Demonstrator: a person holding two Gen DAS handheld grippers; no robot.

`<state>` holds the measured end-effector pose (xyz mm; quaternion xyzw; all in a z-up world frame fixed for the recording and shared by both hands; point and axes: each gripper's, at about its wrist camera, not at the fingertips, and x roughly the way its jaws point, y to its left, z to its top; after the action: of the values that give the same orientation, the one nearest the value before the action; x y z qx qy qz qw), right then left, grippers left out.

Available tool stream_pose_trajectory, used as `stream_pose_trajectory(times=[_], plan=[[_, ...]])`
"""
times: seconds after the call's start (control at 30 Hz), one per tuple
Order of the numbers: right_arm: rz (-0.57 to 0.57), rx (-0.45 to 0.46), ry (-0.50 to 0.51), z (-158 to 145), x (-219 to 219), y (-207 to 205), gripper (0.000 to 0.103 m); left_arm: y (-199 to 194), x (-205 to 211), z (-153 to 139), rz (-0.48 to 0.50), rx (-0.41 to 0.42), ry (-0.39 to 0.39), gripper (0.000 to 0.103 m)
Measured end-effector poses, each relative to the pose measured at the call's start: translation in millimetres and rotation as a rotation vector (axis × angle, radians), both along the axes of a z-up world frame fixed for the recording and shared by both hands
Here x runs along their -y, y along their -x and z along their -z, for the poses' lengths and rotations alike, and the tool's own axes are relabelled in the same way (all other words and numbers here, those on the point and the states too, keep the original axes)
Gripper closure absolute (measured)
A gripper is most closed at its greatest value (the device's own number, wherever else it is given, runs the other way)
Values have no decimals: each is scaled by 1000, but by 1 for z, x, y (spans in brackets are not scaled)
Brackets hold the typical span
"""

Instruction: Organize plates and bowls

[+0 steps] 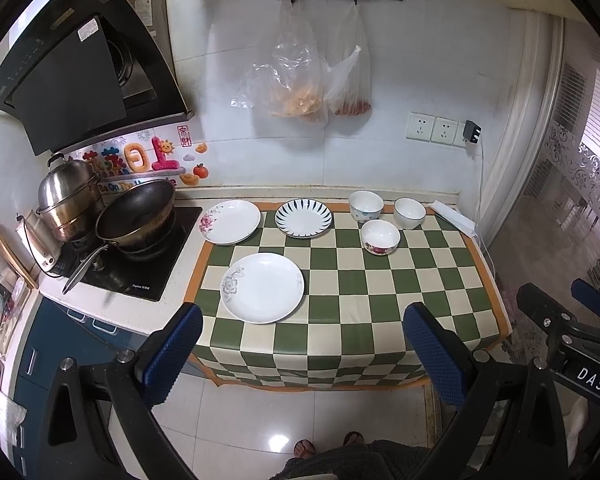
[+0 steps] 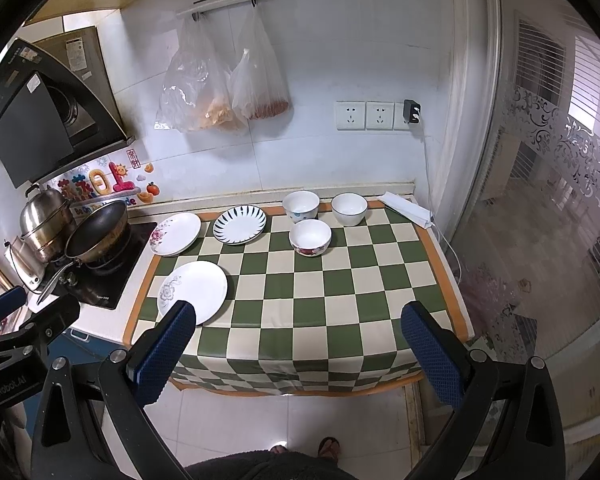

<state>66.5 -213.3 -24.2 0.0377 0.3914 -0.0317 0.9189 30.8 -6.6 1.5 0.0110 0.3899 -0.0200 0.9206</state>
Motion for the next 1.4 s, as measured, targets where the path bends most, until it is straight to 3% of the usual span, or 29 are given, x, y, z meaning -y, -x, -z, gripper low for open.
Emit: stream_pose_trajectory(times=[0.2,0.37,0.53,0.6,0.8,0.93,1.03,1.13,1.2,1.4], plan=[[-2,-6,-14,5,2,-10,0,-4,0,6,-15,7,0,0],[-49,-2,-143,40,15,-44,0,-33,-12,35,-107,9,-26,0],[-135,-175,-255,122,11,-111,0,-75,-43,87,-242,-57,-79,0],[-172,-234,-260,156,1,-136,0,-99,-64,118,-278,-136,-76,0],[-215,-395,-251,248,-42,-217,0,-166,-124,206,-324,-323,-51,1],[-221,-457,-251,300,-77,-269,2,-216,-157,265,-287,-435,-1,5],[-203,-524,-282,339,-102,-307,5,-256,-177,309,-242,-530,41,14],[-186,-596,-337,379,-127,-343,13,-292,-192,347,-182,-610,82,29],[-177,-628,-345,401,-139,-364,18,-307,-198,363,-152,-646,99,46],[-149,-729,-355,455,-160,-399,52,-333,-201,390,-55,-701,134,65]])
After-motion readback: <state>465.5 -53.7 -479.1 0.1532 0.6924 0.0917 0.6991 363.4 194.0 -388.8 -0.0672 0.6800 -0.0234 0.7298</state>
